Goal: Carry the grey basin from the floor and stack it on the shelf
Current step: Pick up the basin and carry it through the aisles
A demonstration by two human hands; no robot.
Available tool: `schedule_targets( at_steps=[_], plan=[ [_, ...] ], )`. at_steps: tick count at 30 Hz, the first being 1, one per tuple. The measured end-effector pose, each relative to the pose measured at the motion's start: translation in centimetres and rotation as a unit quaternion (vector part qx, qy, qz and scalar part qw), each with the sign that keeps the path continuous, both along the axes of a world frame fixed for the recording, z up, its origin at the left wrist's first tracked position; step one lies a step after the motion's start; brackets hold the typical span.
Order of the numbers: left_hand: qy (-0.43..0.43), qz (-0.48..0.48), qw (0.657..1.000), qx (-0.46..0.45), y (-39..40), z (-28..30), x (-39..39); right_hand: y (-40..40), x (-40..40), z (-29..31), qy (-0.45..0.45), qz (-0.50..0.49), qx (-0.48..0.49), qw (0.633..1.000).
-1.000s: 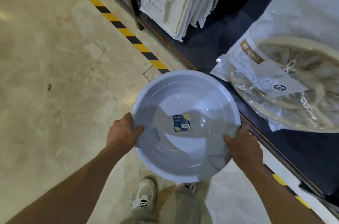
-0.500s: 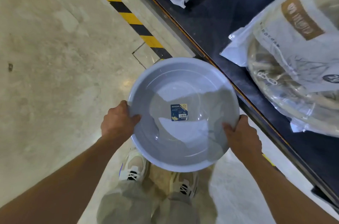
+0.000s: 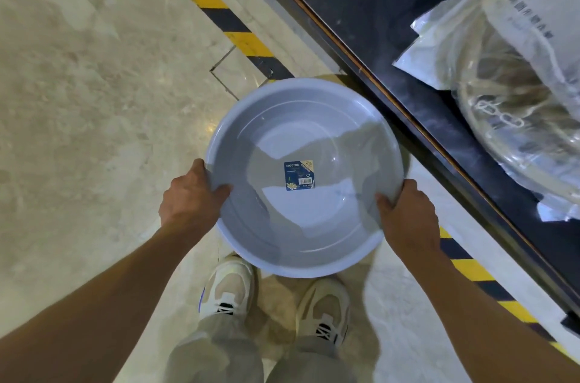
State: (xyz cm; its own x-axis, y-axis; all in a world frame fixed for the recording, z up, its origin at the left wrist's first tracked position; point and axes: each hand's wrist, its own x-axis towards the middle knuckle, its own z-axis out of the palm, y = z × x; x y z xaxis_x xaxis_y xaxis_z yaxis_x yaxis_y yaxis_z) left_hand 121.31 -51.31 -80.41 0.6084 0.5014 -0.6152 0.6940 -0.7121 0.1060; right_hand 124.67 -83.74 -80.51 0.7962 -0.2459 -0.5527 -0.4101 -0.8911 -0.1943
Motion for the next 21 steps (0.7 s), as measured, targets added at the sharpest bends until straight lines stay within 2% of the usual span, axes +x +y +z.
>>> schedule_targets(
  at_steps=[3,6,9,11,16,21],
  plan=[
    [-0.007,0.006,1.000,-0.021,0.3,-0.8,-0.2,0.3,-0.1,-0.3,-0.010,-0.015,0.010,1.000],
    [-0.017,0.049,0.996,-0.078,0.5,-1.5,-0.3,0.0,-0.1,-0.6,0.011,-0.092,0.055,0.994],
    [-0.031,0.118,0.983,-0.136,0.8,-2.0,-0.4,-0.5,-0.3,-1.0,0.074,-0.196,0.155,0.965],
    [-0.038,0.125,0.980,-0.151,1.0,-2.2,-0.8,-0.6,-0.4,-1.1,0.103,-0.242,0.187,0.946],
    [-0.049,0.102,0.987,-0.110,1.2,-1.0,-1.4,-0.4,0.2,0.7,0.087,-0.176,0.192,0.962],
    [-0.057,0.097,0.989,-0.092,1.6,3.3,-1.2,0.3,0.2,4.8,0.058,-0.146,0.192,0.969]
  ],
)
